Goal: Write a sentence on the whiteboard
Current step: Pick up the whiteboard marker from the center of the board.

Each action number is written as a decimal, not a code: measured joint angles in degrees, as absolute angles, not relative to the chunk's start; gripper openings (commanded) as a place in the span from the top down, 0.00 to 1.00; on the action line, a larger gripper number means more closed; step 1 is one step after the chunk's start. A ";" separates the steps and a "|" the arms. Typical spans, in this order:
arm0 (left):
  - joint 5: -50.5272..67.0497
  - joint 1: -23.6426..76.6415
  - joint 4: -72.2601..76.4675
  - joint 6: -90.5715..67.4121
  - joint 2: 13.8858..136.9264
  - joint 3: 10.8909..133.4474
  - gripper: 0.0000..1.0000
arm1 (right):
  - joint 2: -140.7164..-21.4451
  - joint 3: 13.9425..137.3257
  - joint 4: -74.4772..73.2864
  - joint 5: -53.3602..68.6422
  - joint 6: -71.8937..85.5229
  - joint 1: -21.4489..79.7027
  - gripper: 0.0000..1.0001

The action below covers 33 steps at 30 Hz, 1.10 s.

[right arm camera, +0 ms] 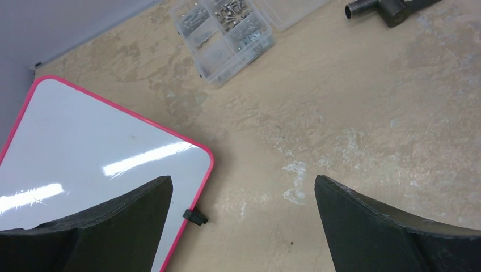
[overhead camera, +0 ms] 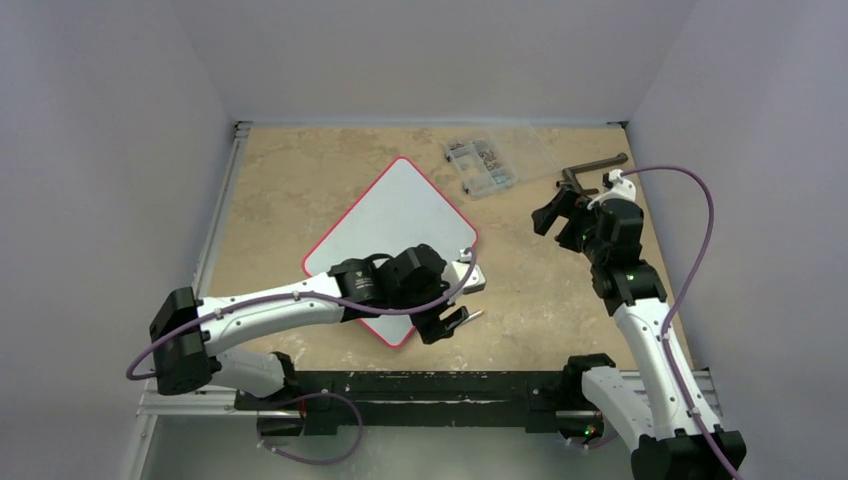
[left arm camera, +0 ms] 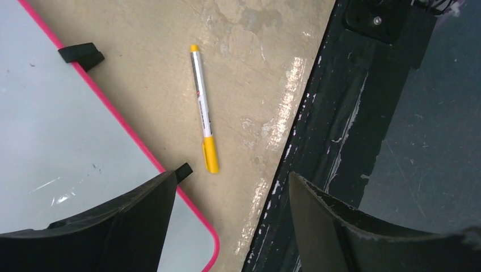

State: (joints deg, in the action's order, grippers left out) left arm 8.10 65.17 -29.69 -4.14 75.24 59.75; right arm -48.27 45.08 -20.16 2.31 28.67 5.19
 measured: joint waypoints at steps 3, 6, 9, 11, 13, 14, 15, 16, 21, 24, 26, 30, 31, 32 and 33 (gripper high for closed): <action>7.86 66.74 -29.06 -2.81 78.83 60.71 0.34 | -47.55 45.82 -21.89 0.82 28.03 5.19 0.01; 7.53 68.10 -27.88 -2.09 82.08 61.04 0.37 | -47.44 46.22 -22.72 -0.03 27.57 5.19 0.01; 6.15 69.01 -26.76 -1.78 85.67 61.12 0.40 | -47.46 46.24 -23.35 -0.51 27.33 5.19 0.01; 4.84 69.30 -25.96 -1.74 87.79 61.28 0.41 | -47.46 46.24 -23.38 -0.54 27.29 5.19 0.01; 3.36 69.41 -24.84 -1.67 90.02 61.32 0.42 | -47.48 46.24 -23.38 -0.51 27.24 5.19 0.01; 2.85 69.41 -24.62 -1.65 90.80 61.41 0.42 | -47.46 46.24 -23.38 -0.51 27.20 5.19 0.01; 2.24 69.41 -24.47 -1.63 91.79 61.60 0.43 | -47.46 46.24 -23.40 -0.49 27.18 5.19 0.01; 1.56 69.41 -24.36 -1.63 92.75 61.87 0.45 | -47.46 46.24 -23.40 -0.49 27.14 5.19 0.01; -2.02 69.41 -24.32 -1.39 96.71 63.70 0.47 | -47.46 46.24 -23.42 -0.47 26.96 5.19 0.01; -3.38 69.41 -24.21 -1.23 98.43 64.16 0.49 | -47.46 46.24 -23.44 -0.47 26.96 5.19 0.01; -3.77 69.41 -23.88 -1.23 99.55 64.27 0.52 | -47.46 46.24 -23.44 -0.25 26.96 5.19 0.01; -3.86 69.41 -23.53 -1.21 101.41 64.27 0.60 | -47.42 46.24 -23.44 0.23 26.98 5.19 0.01; -3.75 69.41 -23.53 -1.19 101.82 64.29 0.62 | -47.35 46.24 -23.44 0.47 26.98 5.19 0.01; -3.62 69.41 -23.53 -1.19 102.26 64.31 0.66 | -47.27 46.24 -23.51 0.58 26.98 5.19 0.01; -3.51 69.41 -23.51 -1.21 102.61 64.34 0.71 | -47.13 46.24 -23.59 0.71 26.98 5.19 0.01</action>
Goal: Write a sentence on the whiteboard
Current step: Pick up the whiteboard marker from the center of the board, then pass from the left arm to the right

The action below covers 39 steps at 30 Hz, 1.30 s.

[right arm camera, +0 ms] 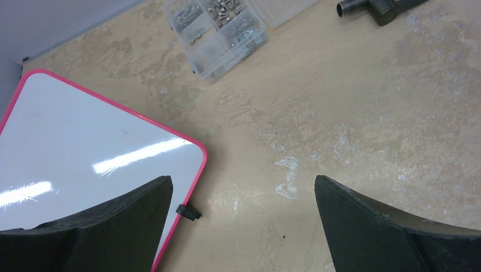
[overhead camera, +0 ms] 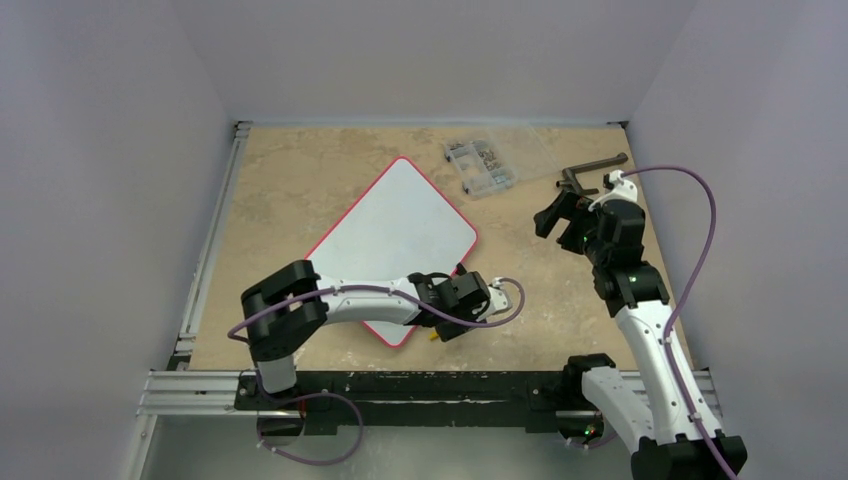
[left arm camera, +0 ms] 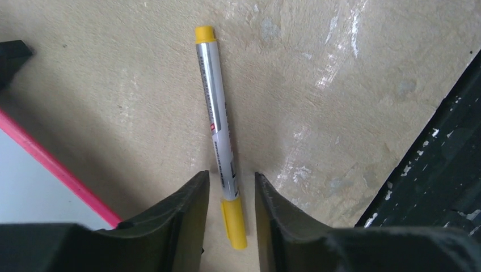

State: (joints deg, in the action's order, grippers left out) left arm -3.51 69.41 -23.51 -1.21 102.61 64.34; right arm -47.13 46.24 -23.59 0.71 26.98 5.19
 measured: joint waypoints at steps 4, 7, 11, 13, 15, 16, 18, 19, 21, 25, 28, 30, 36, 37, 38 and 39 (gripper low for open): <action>-2.87 69.41 -23.18 -1.21 104.38 64.47 0.73 | -46.76 46.24 -23.73 0.86 26.98 5.19 0.01; -2.59 69.41 -23.11 -1.21 104.49 64.53 0.81 | -46.74 46.24 -24.36 0.93 26.96 5.19 0.01; -1.87 69.43 -23.14 -1.45 104.64 64.75 1.00 | -46.74 46.26 -25.47 0.95 26.98 5.19 0.01; -2.02 69.52 -23.35 -1.52 104.64 64.88 1.00 | -46.72 46.33 -25.91 1.04 26.98 5.19 0.01; -2.44 69.52 -23.51 -1.91 104.38 64.93 1.00 | -46.72 46.76 -26.59 1.67 26.96 5.19 0.01; -2.94 69.52 -23.77 -1.96 103.85 64.93 1.00 | -46.72 47.07 -26.63 2.52 26.96 5.19 0.01; -3.95 69.49 -24.93 -2.13 101.34 64.93 1.00 | -46.50 47.88 -26.63 4.14 26.92 5.19 0.01; -4.47 69.45 -25.56 -2.15 99.39 64.93 1.00 | -46.15 48.25 -26.63 5.19 26.92 5.19 0.01; -5.32 69.23 -26.59 -2.15 94.76 65.17 1.00 | -45.25 48.73 -26.59 7.29 26.92 5.19 0.01; -6.31 68.12 -28.67 -2.15 86.13 67.35 1.00 | -42.94 48.93 -25.47 13.28 27.03 5.19 0.01; -6.85 66.70 -30.15 -2.15 81.06 69.49 1.00 | -41.39 48.93 -23.00 19.66 27.51 5.19 0.01; -7.51 65.65 -31.94 -2.11 78.17 71.16 1.00 | -40.73 48.90 -21.12 23.90 28.14 5.19 0.01; -8.56 63.37 -37.71 -2.04 74.28 76.64 1.00 | -39.64 47.75 -12.84 36.75 32.40 5.19 0.01; -8.64 62.92 -38.68 -1.93 73.76 77.47 1.00 | -39.38 47.27 -10.59 39.00 33.56 5.19 0.01; -8.75 62.37 -39.51 -1.85 73.21 78.15 1.00 | -39.22 46.81 -8.29 41.23 34.92 5.21 0.01; -8.91 61.69 -40.32 -1.85 72.66 78.76 1.00 | -39.13 46.26 -5.98 43.07 36.29 5.19 0.01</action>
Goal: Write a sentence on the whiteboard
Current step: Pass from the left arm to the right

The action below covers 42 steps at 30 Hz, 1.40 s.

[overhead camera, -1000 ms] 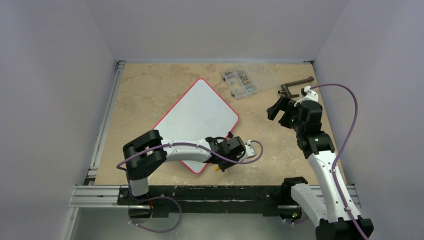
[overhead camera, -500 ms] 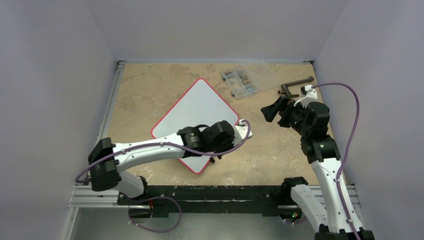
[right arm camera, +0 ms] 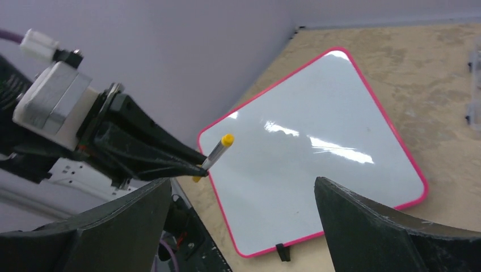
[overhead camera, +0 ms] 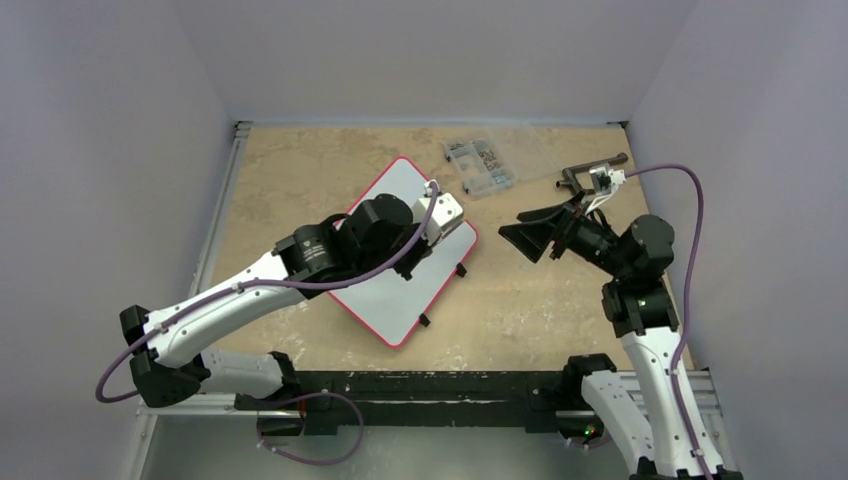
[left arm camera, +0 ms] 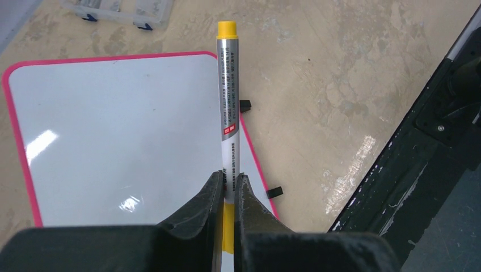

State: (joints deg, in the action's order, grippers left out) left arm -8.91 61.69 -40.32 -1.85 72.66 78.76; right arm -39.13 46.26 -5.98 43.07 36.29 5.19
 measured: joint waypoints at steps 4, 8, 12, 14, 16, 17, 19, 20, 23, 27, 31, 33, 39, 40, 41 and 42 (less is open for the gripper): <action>-8.84 59.37 -42.13 -1.56 70.85 79.85 1.00 | -39.11 43.92 4.40 50.19 42.17 5.21 0.02; -7.62 58.00 -42.98 -0.03 70.35 80.49 1.00 | -41.50 43.05 11.90 55.02 45.67 6.07 0.09; -6.39 56.97 -43.33 1.32 70.76 81.87 1.00 | -45.93 43.24 15.40 56.42 46.41 11.44 0.14; -5.89 56.64 -43.31 1.74 70.87 82.30 1.00 | -48.80 44.18 14.31 54.96 45.34 15.94 0.18; -5.30 56.62 -43.24 2.20 70.87 82.32 1.00 | -51.03 45.19 13.32 53.34 44.38 19.40 0.23; -4.73 56.62 -43.20 2.61 70.87 82.28 1.00 | -51.70 45.54 13.23 52.90 44.10 20.29 0.25; -3.57 56.62 -42.78 2.87 70.70 81.95 1.00 | -53.04 46.28 13.37 51.35 43.99 21.37 0.29; -3.07 56.62 -42.54 3.05 70.48 81.58 1.00 | -53.65 46.57 13.54 50.43 44.07 21.52 0.31; -2.02 56.62 -42.33 3.86 69.73 80.44 1.00 | -55.59 46.92 14.70 48.69 44.62 21.89 0.37; -0.34 56.62 -41.41 4.21 69.19 79.46 1.00 | -58.57 47.03 15.44 46.89 45.25 23.35 0.47; 0.67 56.62 -40.93 4.34 69.08 79.02 1.00 | -60.80 47.03 15.49 45.36 45.69 25.52 0.55; 0.99 56.62 -40.82 4.40 69.08 78.94 1.00 | -61.28 47.03 15.66 44.51 46.04 26.70 0.61; 1.93 56.62 -40.77 5.41 69.08 78.87 1.00 | -61.56 47.03 17.54 43.86 47.16 29.63 0.80; 1.98 56.62 -40.77 5.50 69.08 78.87 1.00 | -61.56 47.03 17.78 43.62 47.37 30.09 0.89; 1.98 56.62 -40.77 5.63 69.08 78.87 1.00 | -61.56 47.03 18.02 43.29 47.59 30.50 1.00; 2.13 56.62 -40.84 5.63 69.08 78.87 1.00 | -61.56 47.03 18.11 42.78 47.55 30.85 1.00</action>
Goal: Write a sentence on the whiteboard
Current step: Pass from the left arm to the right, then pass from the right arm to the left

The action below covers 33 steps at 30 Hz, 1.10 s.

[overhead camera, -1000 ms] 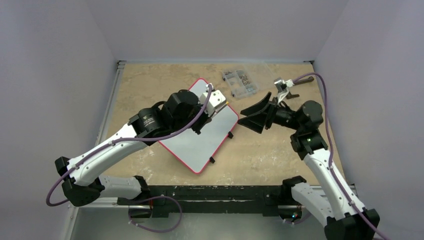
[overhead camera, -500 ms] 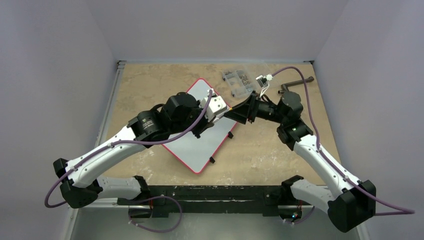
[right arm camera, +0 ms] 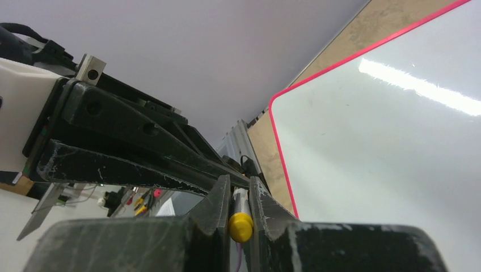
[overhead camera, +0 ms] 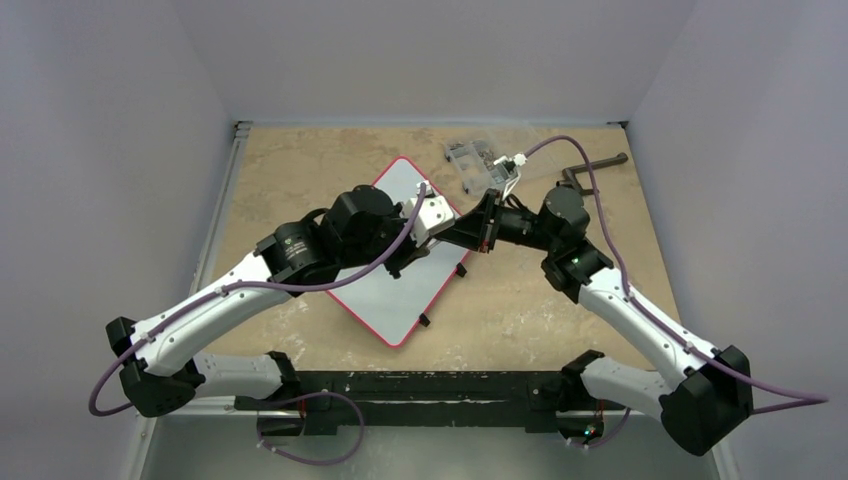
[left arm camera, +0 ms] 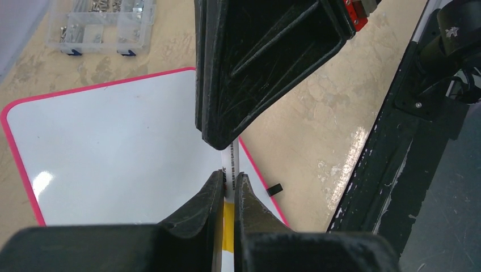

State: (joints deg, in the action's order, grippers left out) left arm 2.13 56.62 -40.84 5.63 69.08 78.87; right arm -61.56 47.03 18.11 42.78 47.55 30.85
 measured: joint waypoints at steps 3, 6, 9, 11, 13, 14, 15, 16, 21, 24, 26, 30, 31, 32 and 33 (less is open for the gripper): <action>2.15 56.62 -40.80 5.63 68.97 78.87 0.98 | -61.54 46.92 17.67 41.56 47.81 31.03 1.00; 2.11 56.60 -40.77 5.67 68.97 78.87 0.56 | -61.12 46.85 17.23 40.58 47.83 31.29 1.00; 2.00 56.60 -40.84 6.44 68.95 78.87 0.34 | -60.01 46.78 16.29 39.07 47.90 31.75 1.00; 1.58 56.60 -40.91 6.70 68.64 78.81 0.31 | -58.92 46.78 15.38 37.63 47.81 31.90 1.00; 1.23 56.60 -40.75 6.96 67.46 78.00 0.30 | -57.82 46.81 14.37 36.27 47.75 31.92 1.00; 1.10 56.60 -40.88 7.16 66.32 77.19 0.30 | -57.17 46.81 13.78 35.24 47.72 31.92 1.00; 1.02 56.58 -41.17 7.29 65.17 76.49 0.30 | -56.58 46.81 13.34 34.72 47.72 31.92 1.00; 0.95 56.51 -41.39 7.44 64.03 75.92 0.30 | -56.07 46.85 13.08 33.95 47.75 31.92 1.00; 0.95 56.25 -41.67 8.64 60.53 75.09 0.33 | -55.07 48.05 12.14 32.51 47.90 31.92 1.00; 0.95 56.18 -41.67 8.86 60.71 75.09 0.33 | -55.09 48.42 12.16 32.53 48.29 31.92 1.00; 0.97 55.99 -41.67 9.10 61.60 75.09 0.36 | -55.09 48.42 12.16 32.60 48.84 31.92 1.00; 1.04 55.48 -41.65 9.30 63.75 75.09 0.48 | -55.09 48.42 12.47 32.95 49.76 31.92 1.00; 1.06 55.44 -41.63 9.47 64.14 75.09 0.53 | -55.07 48.42 12.49 33.04 49.98 31.92 1.00; 1.15 55.16 -41.60 9.58 64.47 75.09 0.59 | -55.07 48.42 12.62 33.17 50.19 31.92 1.00; 1.17 55.07 -41.60 9.65 64.79 75.09 0.64 | -55.07 48.42 12.75 33.30 50.37 31.92 1.00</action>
